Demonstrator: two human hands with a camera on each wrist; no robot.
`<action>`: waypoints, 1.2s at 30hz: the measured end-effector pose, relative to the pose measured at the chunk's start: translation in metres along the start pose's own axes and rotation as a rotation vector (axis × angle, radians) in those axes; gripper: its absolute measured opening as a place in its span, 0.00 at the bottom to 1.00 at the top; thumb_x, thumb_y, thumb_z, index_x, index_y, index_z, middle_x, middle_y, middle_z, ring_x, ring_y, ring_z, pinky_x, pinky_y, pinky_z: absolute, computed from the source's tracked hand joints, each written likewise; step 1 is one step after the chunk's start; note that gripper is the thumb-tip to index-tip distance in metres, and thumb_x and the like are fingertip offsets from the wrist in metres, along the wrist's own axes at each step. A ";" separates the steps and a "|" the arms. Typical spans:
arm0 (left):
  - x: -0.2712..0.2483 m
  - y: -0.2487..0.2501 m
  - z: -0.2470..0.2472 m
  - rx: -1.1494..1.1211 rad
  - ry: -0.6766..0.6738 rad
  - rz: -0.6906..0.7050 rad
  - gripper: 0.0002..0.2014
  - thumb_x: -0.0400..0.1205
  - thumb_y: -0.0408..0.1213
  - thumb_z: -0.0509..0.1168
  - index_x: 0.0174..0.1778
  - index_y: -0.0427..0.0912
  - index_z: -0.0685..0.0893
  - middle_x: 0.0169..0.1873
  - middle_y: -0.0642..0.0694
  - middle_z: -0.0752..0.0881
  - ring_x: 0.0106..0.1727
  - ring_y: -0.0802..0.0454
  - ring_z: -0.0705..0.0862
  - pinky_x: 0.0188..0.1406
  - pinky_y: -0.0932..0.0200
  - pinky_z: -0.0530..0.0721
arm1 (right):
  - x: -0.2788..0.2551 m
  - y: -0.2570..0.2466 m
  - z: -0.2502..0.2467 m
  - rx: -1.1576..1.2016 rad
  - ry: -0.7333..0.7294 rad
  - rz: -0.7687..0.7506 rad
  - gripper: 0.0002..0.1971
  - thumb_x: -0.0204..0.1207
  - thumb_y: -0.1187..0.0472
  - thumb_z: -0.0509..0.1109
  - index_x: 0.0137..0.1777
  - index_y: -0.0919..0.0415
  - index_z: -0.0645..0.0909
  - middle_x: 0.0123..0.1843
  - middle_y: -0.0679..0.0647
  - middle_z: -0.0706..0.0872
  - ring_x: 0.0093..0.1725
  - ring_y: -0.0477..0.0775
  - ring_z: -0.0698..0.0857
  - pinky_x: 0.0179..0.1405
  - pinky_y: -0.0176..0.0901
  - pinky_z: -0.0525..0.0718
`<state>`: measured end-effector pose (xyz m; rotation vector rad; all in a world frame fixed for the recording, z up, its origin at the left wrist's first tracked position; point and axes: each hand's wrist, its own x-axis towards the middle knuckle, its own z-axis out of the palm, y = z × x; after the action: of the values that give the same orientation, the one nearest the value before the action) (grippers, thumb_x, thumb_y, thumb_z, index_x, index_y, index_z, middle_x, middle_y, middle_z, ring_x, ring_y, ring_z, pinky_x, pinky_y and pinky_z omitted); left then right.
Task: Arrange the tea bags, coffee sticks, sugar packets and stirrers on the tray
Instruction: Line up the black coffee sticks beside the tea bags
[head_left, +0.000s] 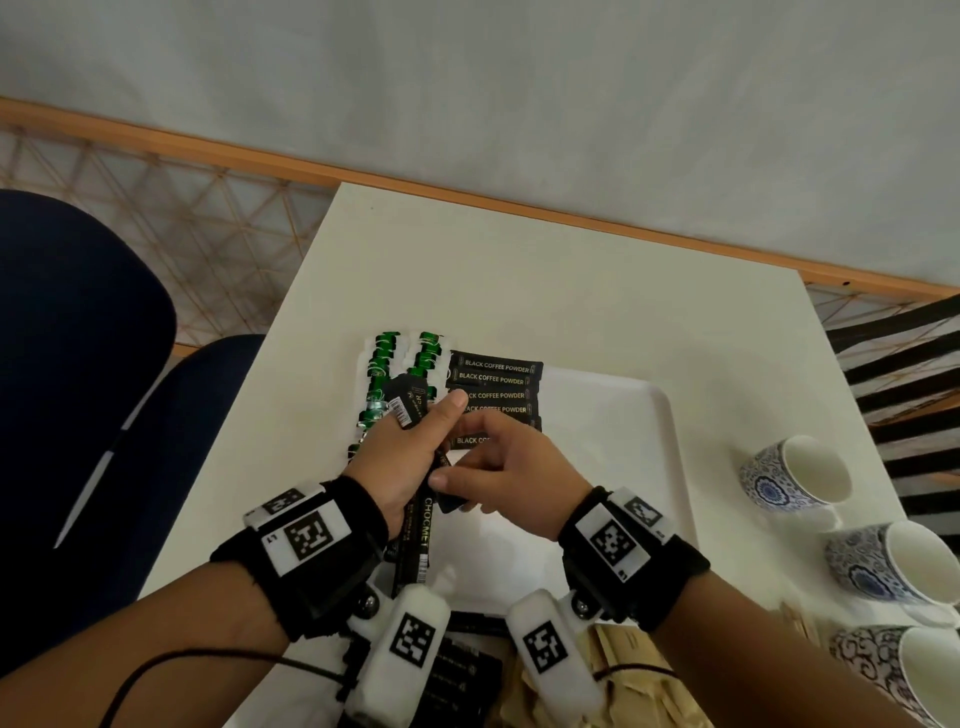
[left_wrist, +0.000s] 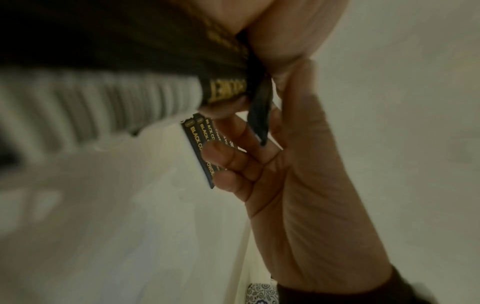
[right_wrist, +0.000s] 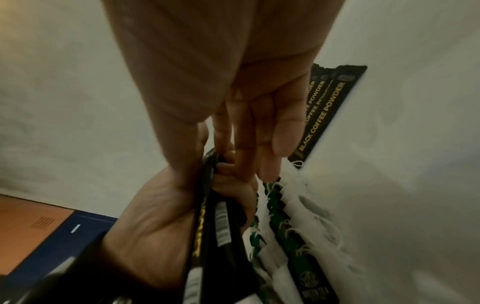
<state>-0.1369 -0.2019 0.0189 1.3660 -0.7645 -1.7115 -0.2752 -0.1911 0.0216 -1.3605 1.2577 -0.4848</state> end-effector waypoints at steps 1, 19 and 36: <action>-0.002 0.000 0.000 0.034 0.011 0.002 0.14 0.79 0.49 0.68 0.35 0.42 0.81 0.20 0.53 0.80 0.20 0.54 0.79 0.20 0.60 0.78 | -0.002 -0.001 0.000 0.004 -0.002 0.004 0.19 0.70 0.54 0.78 0.59 0.48 0.77 0.39 0.53 0.91 0.36 0.50 0.89 0.36 0.40 0.82; -0.015 -0.006 -0.021 0.126 0.095 -0.117 0.09 0.81 0.26 0.62 0.48 0.43 0.84 0.35 0.44 0.87 0.20 0.55 0.74 0.16 0.65 0.72 | -0.017 0.038 -0.018 -0.286 0.214 -0.094 0.14 0.77 0.53 0.71 0.62 0.41 0.84 0.45 0.40 0.87 0.45 0.41 0.83 0.53 0.36 0.81; -0.010 -0.008 -0.027 0.113 0.094 -0.127 0.07 0.82 0.41 0.67 0.50 0.42 0.85 0.43 0.45 0.88 0.23 0.55 0.77 0.17 0.63 0.74 | 0.000 0.051 -0.038 -0.302 0.234 0.005 0.14 0.78 0.64 0.69 0.53 0.42 0.87 0.47 0.48 0.87 0.47 0.49 0.83 0.54 0.42 0.80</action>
<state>-0.1115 -0.1886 0.0105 1.5909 -0.7450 -1.7092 -0.3274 -0.1956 -0.0143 -1.5850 1.5738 -0.4737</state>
